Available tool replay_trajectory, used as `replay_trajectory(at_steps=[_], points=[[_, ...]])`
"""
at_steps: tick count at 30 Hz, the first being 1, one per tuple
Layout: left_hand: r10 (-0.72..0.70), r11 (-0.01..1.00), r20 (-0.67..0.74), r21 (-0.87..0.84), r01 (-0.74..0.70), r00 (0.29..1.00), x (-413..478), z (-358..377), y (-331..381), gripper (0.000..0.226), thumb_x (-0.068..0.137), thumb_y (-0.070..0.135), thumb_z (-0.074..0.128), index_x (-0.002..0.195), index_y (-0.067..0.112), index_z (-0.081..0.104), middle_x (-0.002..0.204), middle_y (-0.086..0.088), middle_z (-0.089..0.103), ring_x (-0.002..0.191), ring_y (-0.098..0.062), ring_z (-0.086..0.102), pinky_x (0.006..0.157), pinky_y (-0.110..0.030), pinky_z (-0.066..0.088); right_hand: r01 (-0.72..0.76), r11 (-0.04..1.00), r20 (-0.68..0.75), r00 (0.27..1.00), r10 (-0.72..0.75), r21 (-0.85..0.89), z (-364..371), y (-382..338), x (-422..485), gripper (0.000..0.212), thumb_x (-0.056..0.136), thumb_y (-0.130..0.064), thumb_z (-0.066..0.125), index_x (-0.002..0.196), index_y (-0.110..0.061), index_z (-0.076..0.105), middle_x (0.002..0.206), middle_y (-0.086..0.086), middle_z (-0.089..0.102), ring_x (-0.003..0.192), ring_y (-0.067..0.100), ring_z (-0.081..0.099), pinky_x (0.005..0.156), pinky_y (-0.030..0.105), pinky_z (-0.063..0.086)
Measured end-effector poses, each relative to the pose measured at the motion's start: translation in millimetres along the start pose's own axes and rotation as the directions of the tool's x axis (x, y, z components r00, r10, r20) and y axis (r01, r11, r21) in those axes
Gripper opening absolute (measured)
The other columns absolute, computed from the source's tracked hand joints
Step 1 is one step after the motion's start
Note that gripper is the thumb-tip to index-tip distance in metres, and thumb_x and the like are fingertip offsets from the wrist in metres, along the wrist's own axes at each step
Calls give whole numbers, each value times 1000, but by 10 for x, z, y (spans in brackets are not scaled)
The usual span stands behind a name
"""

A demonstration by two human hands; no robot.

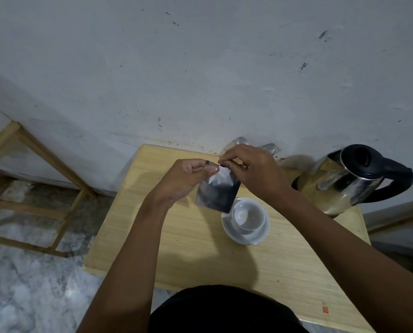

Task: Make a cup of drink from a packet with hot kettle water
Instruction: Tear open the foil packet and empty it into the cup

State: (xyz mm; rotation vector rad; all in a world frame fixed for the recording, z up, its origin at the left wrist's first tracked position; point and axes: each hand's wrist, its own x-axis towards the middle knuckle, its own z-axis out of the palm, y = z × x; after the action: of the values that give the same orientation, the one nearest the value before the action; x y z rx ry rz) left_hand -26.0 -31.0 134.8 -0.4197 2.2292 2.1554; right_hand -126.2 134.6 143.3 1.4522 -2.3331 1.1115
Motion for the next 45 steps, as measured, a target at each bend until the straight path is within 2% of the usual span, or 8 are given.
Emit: replay_trajectory(at_steps=[7,14,17,20,28,38,41,45], points=[[36,999,-103,3,-36,994,68,-87,-67,18,89,20,64,97,7,73,91,-4,73,87,-11,66,90,-28,50,-27,1000,-200,979,25,-9,51,-21,-122,6,83,0,74,89,-1,74,83,5,73,77,8,62,86,3,39],[28,999,-155,-30,-33,988,89,-197,-139,14,89,22,65,93,11,72,74,9,71,75,-7,65,73,-17,49,-203,967,-307,921,242,153,50,-18,-282,6,86,-6,72,92,-8,75,85,-11,66,76,-8,60,75,8,46],[17,998,-200,-49,-27,980,86,-184,-165,14,89,21,65,89,9,72,72,7,71,71,-7,64,71,-16,51,-328,891,-350,833,429,313,1,-83,-329,8,89,-12,70,96,-17,72,85,-7,71,77,9,68,68,21,54],[14,999,-239,-45,-26,971,27,-267,-204,21,91,23,62,86,4,70,73,0,70,69,-13,63,63,-20,52,-396,778,-354,724,591,489,-81,-71,-386,10,91,-13,69,94,-22,69,86,-10,71,81,2,68,72,12,51],[-20,1000,-202,-8,19,979,-120,-379,-304,40,92,34,59,90,-5,61,85,-21,63,79,-25,60,78,-40,50,-740,639,104,667,738,207,336,231,-542,3,92,-23,66,95,-24,65,84,-12,68,77,-4,62,62,10,45],[-72,997,-250,12,78,966,-366,-387,-451,27,93,33,57,95,10,70,97,-16,72,89,-21,68,85,-38,54,-617,755,484,602,635,-224,1231,382,-408,27,95,-29,57,118,-20,68,124,1,65,104,19,61,89,36,50],[-88,995,-273,12,95,958,-408,-398,-489,28,93,33,57,97,9,70,98,-15,73,89,-20,68,83,-33,54,-678,732,393,656,645,-68,1080,327,-315,35,102,-35,44,114,-12,69,117,8,68,101,23,62,88,38,48],[-90,996,-294,-6,92,952,-384,-370,-517,28,93,34,56,99,10,70,99,-13,73,92,-20,69,81,-28,56,-805,410,481,588,650,429,683,49,-265,45,101,-46,41,122,-15,65,115,0,69,103,16,65,92,33,49]])
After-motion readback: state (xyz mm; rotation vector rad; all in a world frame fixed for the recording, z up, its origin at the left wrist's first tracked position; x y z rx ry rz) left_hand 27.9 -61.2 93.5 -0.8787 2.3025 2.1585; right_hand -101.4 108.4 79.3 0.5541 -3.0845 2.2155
